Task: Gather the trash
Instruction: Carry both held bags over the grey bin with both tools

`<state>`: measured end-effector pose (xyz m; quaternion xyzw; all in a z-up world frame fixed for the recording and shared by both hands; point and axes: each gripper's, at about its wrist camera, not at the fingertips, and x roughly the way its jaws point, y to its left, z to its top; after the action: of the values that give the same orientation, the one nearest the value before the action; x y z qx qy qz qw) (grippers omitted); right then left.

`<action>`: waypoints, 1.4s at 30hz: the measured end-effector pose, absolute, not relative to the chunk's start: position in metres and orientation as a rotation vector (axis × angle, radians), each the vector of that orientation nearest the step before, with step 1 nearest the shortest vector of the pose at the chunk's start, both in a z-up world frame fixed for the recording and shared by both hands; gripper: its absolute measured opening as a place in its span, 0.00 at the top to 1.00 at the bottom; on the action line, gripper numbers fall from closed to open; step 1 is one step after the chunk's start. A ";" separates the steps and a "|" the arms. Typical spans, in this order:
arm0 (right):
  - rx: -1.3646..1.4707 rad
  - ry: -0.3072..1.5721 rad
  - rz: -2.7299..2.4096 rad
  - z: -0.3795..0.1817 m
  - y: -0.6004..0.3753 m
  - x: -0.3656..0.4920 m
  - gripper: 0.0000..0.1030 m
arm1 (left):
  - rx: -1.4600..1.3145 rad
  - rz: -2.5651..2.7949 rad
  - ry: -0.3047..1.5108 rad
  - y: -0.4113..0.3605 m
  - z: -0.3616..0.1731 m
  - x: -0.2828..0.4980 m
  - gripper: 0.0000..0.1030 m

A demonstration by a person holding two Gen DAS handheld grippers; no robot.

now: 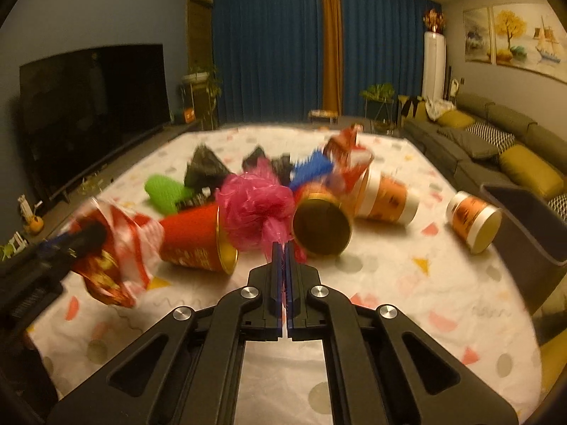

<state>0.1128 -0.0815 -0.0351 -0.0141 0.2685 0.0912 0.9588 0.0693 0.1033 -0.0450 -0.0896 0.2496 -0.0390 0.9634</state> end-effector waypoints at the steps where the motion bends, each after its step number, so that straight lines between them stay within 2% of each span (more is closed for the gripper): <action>1: -0.028 0.531 0.184 -0.030 -0.084 0.110 0.98 | -0.179 -0.081 0.503 0.102 -0.044 0.069 0.73; 17: 0.045 0.371 0.094 0.017 -0.154 0.072 0.98 | -0.141 -0.215 0.427 0.041 0.000 0.079 0.73; 30: 0.081 0.283 -0.189 0.036 -0.278 0.062 0.98 | -0.074 -0.440 0.334 -0.108 0.039 0.119 0.73; 42: 0.134 0.263 -0.375 0.034 -0.374 0.082 0.98 | -0.053 -0.603 0.351 -0.236 0.029 0.177 0.73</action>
<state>0.0824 -0.3744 0.0341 0.0666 0.1301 -0.1858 0.9717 0.1774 -0.2360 0.0293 -0.0260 0.1721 -0.2956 0.9393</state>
